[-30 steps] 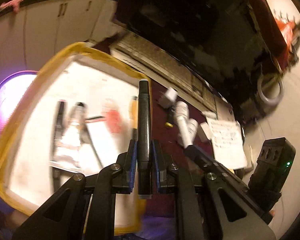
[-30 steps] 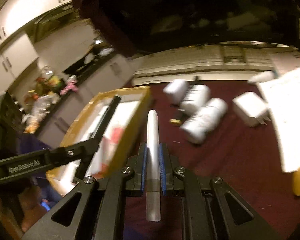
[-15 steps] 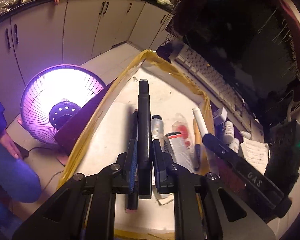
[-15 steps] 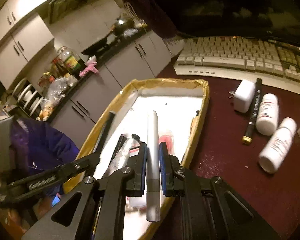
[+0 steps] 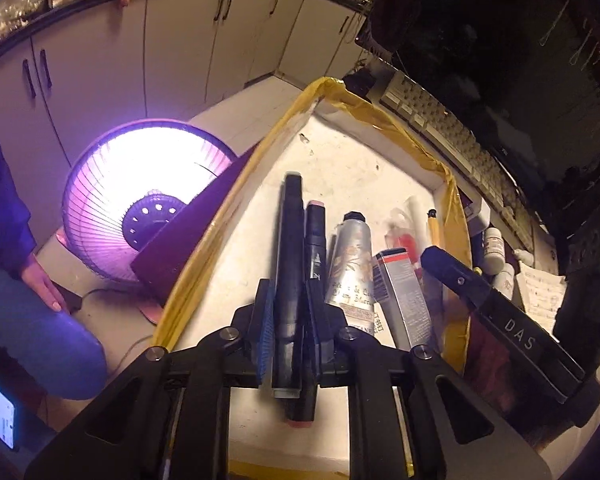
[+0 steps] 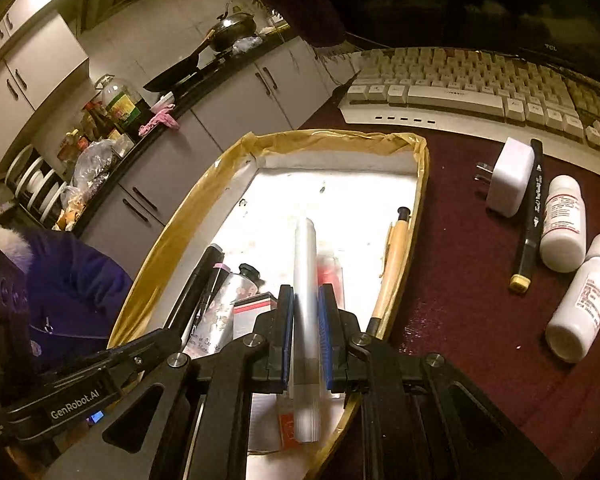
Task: Organize objects
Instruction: 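Lower marker and white pen into the tray and open both tools, then grasp a white pill bottle with left tool while right grasps white power adapter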
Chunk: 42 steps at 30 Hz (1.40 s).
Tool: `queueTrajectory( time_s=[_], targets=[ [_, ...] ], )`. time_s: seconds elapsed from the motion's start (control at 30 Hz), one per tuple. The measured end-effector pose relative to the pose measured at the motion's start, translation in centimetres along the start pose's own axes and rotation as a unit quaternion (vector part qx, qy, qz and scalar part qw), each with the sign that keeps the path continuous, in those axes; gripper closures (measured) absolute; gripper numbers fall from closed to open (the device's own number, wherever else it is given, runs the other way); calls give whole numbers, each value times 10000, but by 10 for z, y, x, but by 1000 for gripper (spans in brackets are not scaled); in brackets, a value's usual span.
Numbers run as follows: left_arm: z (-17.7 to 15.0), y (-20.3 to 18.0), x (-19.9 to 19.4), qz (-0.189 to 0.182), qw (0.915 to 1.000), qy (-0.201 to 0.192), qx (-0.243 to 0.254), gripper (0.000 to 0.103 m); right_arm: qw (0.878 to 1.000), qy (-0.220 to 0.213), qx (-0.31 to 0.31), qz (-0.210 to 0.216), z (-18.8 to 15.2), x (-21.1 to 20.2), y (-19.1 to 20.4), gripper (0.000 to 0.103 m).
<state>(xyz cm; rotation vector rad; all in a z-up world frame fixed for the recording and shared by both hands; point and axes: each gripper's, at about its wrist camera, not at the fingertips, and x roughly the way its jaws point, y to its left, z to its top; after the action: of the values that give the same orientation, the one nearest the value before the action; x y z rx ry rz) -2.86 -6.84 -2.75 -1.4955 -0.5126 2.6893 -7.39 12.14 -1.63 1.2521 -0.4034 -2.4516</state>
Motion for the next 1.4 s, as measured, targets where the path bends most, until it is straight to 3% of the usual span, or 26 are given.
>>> queueTrajectory(
  time_s=[0.1,0.17,0.23,0.37,0.63,0.9,1.03,1.23,1.4],
  targets=[
    [-3,-5,-4,155,9997,-130,124,75,9999,68,-47,-89,0,-1,1,92],
    [-5,-8,-11,240,9991,-302,180,61,10000,17,13,-7,0,-10,-1,89],
    [-7,-11,-19,217,9985,-474,183,58,9999,-76,-13,119,1,-19,-1,81],
    [-9,-23,-33,139,9971,-696,291,56,9985,-429,-30,330,-4,-53,-12,74],
    [-25,-63,-35,-238,9956,-631,645,55,9981,-473,265,294,-36,-85,-58,73],
    [-38,-118,-19,-504,9908,-275,1226,55,9912,-708,1082,-269,-53,-107,-124,67],
    [-42,-133,-18,-575,9882,-242,1399,55,9868,-897,1276,-429,-48,-121,-141,67],
    [-35,-157,-9,-614,9872,-153,1467,55,9817,-1189,963,-1136,-35,-140,-153,66],
    [-27,-185,-12,-733,9826,-225,1694,55,9750,-1108,1539,-1155,-14,-130,-184,59]
  ],
)
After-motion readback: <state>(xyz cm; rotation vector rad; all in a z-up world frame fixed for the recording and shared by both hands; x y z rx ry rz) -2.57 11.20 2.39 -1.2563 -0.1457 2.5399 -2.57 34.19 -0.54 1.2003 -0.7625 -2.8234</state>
